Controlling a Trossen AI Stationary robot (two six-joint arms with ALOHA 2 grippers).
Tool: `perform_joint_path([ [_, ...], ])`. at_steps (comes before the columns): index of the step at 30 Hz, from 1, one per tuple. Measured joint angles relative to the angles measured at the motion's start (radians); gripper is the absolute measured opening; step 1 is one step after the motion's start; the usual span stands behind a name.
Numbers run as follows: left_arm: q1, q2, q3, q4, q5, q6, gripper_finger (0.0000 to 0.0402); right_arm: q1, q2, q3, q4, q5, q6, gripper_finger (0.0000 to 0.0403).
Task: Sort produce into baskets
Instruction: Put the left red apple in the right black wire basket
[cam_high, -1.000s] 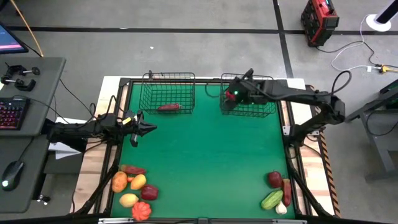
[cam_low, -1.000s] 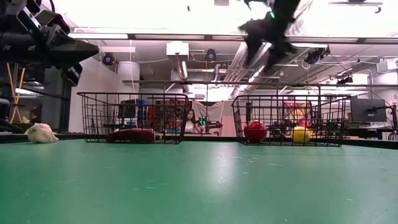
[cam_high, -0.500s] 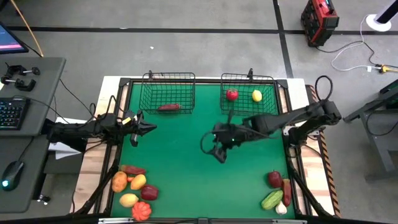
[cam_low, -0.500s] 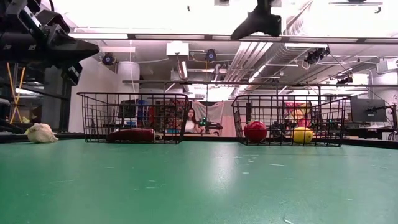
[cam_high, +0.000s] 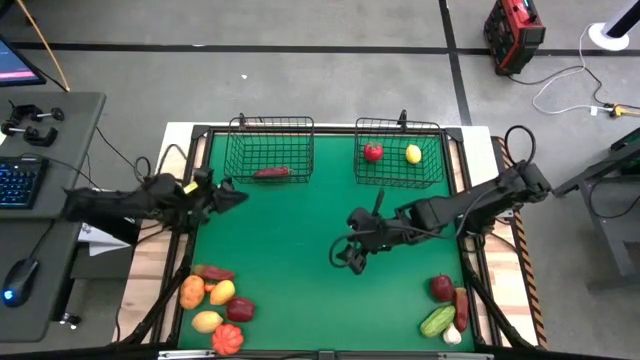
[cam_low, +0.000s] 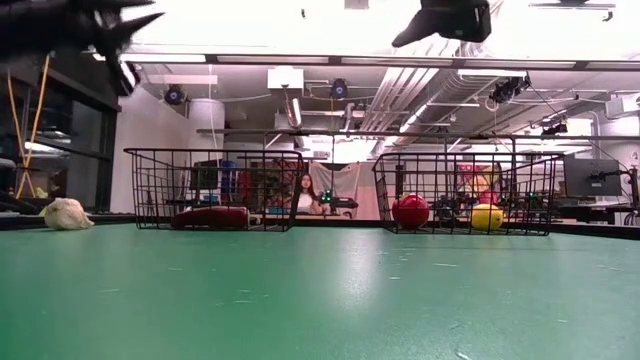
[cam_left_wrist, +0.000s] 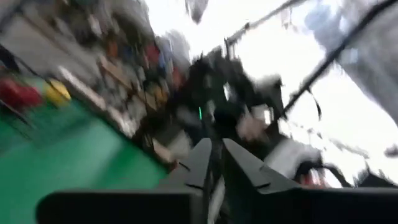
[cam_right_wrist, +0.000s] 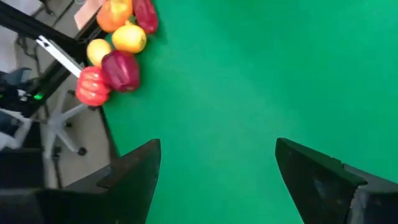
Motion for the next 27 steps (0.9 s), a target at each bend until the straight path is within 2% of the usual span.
perform_joint_path([
  [7, -0.12, 0.4, 0.415, -0.362, 0.318, 0.062, 0.013, -0.059, -0.004, 0.0, -0.024, -0.026, -0.091, 0.0309],
  [10, -0.229, 0.556, 0.566, -0.594, 0.376, 0.112, 0.0153, -0.067, -0.02, 0.0, -0.046, -0.026, -0.147, 0.0309],
  [13, -0.365, 0.681, 0.636, -0.734, 0.354, 0.105, 0.016, -0.061, -0.046, 0.0, -0.101, -0.02, -0.196, 0.0309],
  [17, -0.551, 0.809, 0.633, -0.724, 0.282, -0.024, 0.0161, -0.023, -0.089, 0.0, -0.231, -0.003, -0.211, 0.0309],
  [20, -0.663, 0.898, 0.632, -0.708, 0.208, -0.112, 0.0161, 0.031, -0.116, 0.0, -0.327, 0.049, -0.199, 0.0309],
  [24, -0.743, 0.99, 0.631, -0.661, 0.121, -0.214, 0.0161, 0.104, -0.132, 0.0, -0.401, 0.134, -0.185, 0.0309],
  [27, -0.758, 1.042, 0.632, -0.637, 0.115, -0.335, 0.0161, 0.143, -0.132, 0.0, -0.407, 0.171, -0.186, 0.0309],
])
